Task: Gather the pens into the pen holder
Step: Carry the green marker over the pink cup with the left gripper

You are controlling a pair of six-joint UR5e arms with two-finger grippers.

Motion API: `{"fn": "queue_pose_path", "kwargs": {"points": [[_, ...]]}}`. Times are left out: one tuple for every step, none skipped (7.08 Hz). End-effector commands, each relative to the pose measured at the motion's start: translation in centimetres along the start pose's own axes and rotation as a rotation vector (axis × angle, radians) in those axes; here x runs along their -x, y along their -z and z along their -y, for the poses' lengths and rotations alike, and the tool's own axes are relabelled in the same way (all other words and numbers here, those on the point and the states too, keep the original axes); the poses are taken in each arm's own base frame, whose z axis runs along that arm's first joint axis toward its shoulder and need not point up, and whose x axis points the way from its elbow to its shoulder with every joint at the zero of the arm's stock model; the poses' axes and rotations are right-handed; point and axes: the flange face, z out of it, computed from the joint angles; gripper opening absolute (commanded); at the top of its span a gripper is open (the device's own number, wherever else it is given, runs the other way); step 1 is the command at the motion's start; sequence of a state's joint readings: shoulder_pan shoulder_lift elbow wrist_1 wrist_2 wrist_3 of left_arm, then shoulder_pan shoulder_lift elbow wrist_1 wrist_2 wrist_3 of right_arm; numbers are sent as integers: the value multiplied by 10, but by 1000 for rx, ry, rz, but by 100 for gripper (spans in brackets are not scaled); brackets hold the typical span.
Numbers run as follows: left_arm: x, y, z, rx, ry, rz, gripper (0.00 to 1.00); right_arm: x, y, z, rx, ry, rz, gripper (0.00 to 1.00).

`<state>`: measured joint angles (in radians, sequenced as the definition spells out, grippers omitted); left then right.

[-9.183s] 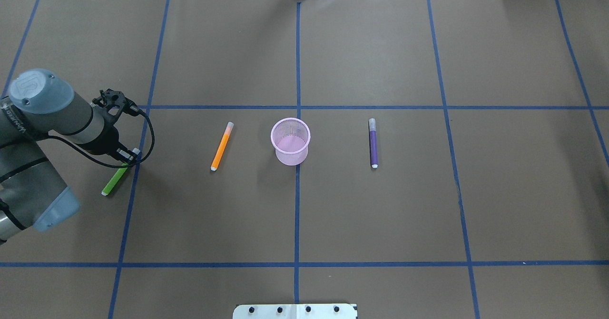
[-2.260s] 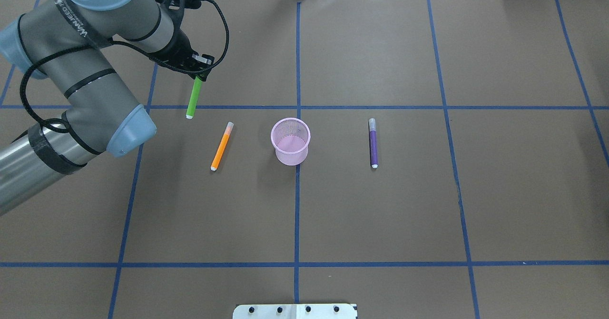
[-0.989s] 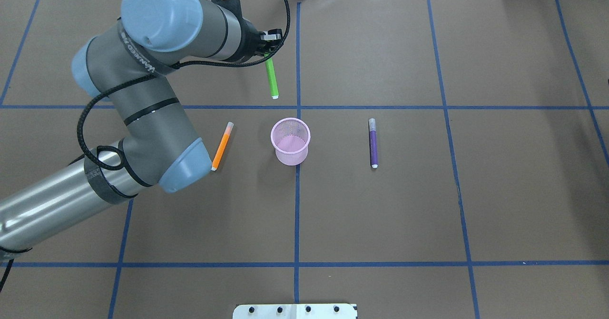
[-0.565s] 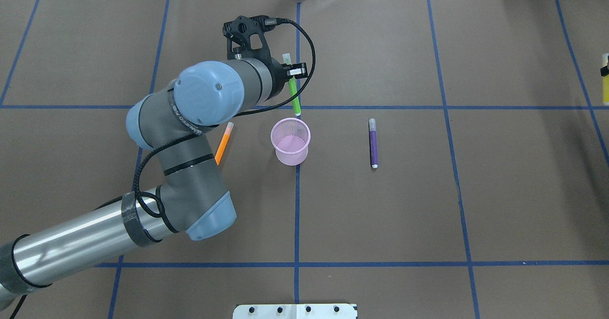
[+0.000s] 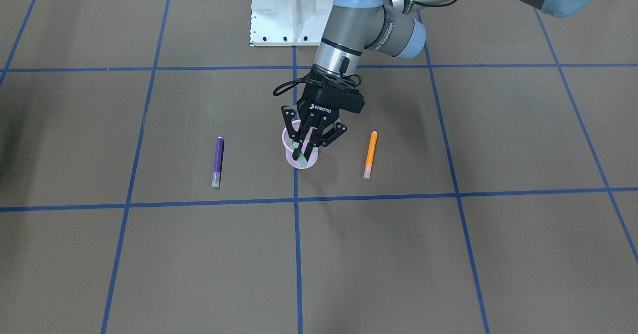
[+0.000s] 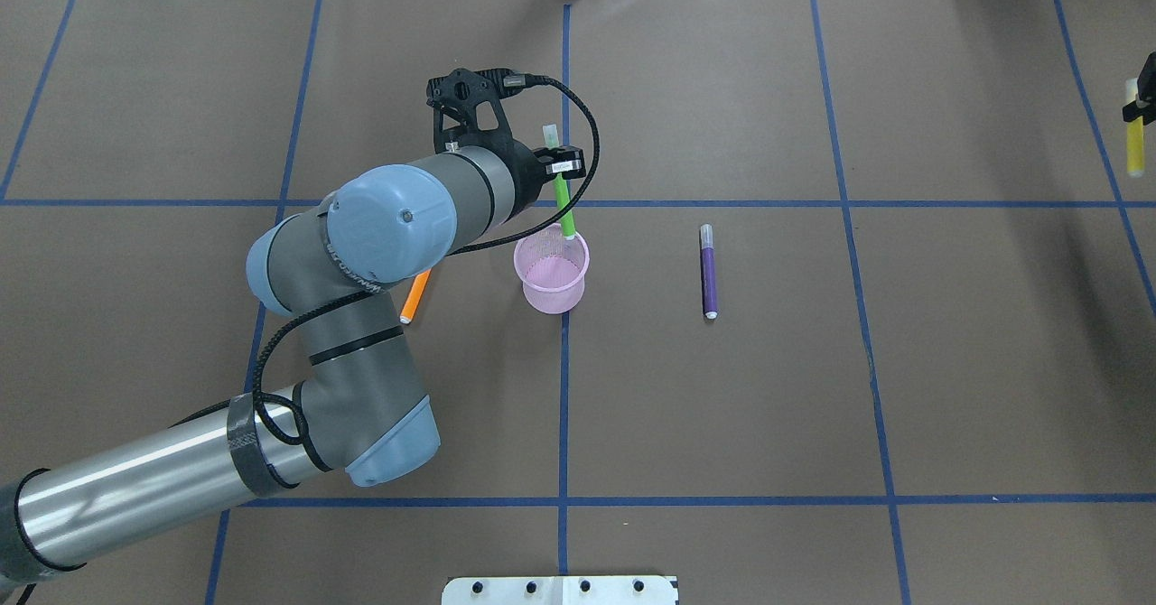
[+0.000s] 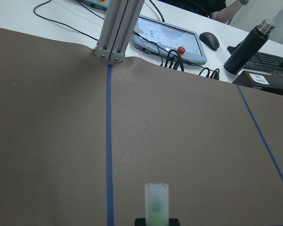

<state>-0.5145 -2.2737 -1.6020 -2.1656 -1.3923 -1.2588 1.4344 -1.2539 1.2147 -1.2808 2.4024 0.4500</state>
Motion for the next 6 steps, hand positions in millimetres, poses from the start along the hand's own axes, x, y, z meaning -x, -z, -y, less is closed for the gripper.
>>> {"fn": "queue_pose_path", "kwargs": {"points": [[36,2,-15,25,-15,18,0,7,6,1,-1,1,5,0],[46,2,-18,21,-14,13,0,8,6,0,15,-9,18,0],[46,2,-19,22,-13,11,0,18,15,-2,21,-15,20,0],[45,2,-20,23,-13,9,0,30,24,-2,24,-17,20,0],[43,3,-21,24,-11,5,1,40,31,2,31,-24,26,0],[39,3,-25,30,-13,0,58,45,34,4,27,-16,32,0]]}}
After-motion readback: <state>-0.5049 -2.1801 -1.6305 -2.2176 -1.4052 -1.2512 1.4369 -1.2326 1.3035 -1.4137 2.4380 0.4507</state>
